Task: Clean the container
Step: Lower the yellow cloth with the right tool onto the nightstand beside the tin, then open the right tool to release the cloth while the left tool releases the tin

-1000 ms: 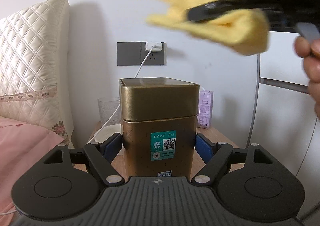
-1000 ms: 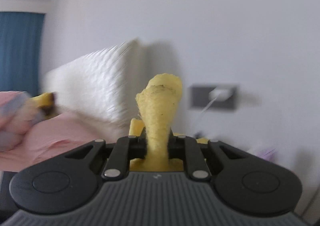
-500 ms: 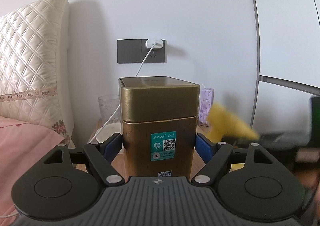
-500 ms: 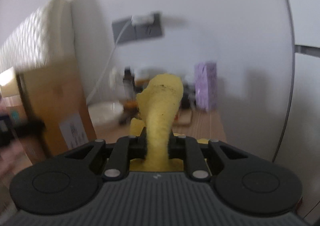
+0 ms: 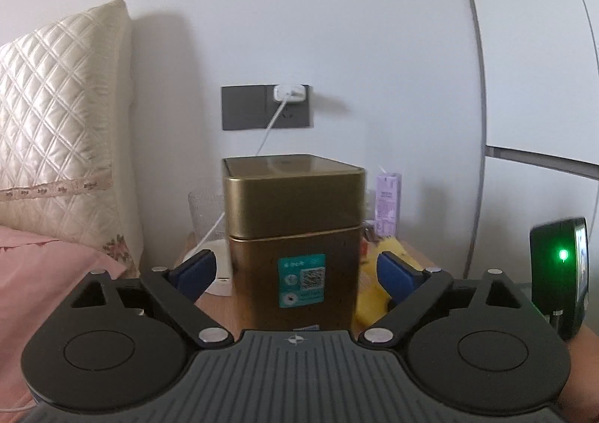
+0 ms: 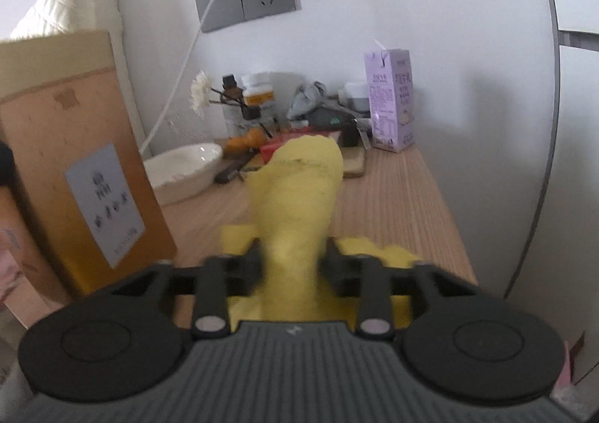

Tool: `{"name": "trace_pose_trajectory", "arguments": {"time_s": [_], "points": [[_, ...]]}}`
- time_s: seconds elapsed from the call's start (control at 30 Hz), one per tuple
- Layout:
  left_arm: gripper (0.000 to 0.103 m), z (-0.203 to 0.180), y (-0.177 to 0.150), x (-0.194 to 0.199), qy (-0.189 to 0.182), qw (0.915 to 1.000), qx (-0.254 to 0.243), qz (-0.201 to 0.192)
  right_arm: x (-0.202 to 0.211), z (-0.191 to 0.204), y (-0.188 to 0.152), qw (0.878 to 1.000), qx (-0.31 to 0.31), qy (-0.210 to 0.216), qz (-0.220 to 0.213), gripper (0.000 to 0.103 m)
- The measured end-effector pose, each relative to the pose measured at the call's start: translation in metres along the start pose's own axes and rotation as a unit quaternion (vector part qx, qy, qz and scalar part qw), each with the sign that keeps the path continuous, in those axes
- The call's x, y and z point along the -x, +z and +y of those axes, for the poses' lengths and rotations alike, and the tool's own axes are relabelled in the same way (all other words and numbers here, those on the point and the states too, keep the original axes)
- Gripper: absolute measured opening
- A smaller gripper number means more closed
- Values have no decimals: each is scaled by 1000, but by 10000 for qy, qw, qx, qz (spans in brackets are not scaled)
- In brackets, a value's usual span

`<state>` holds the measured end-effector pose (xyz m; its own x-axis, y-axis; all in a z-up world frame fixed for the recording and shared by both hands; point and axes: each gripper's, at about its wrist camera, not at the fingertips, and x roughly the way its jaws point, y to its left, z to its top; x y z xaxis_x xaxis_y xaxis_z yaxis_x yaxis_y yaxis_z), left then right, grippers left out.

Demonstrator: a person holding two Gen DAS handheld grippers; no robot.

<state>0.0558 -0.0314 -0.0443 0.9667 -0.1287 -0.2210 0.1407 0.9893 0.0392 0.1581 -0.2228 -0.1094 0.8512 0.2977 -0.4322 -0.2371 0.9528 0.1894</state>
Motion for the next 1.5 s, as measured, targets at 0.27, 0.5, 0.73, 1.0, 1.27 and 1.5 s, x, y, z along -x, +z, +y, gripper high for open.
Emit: {"name": "trace_pose_trajectory", "arguments": {"time_s": [0.27, 0.5, 0.73, 1.0, 1.27, 1.5], "points": [[100, 0, 4, 18, 16, 10000, 6, -57, 35, 12, 16, 9992, 24, 170, -356, 74], [102, 10, 7, 45, 178, 9998, 74, -53, 79, 20, 31, 9970, -132, 321, -688, 78], [102, 18, 13, 72, 430, 9990, 79, -41, 123, 30, 35, 9947, -312, 461, -860, 80], [102, 22, 9, 99, 647, 9976, 256, -63, 155, 43, 34, 9944, -368, 464, -876, 84], [103, 24, 9, 107, 895, 9955, 306, -15, 168, 53, 27, 9955, -336, 459, -755, 85], [103, 26, 8, 109, 973, 9944, 394, 97, 172, 56, 20, 9966, -294, 407, -650, 87]]}}
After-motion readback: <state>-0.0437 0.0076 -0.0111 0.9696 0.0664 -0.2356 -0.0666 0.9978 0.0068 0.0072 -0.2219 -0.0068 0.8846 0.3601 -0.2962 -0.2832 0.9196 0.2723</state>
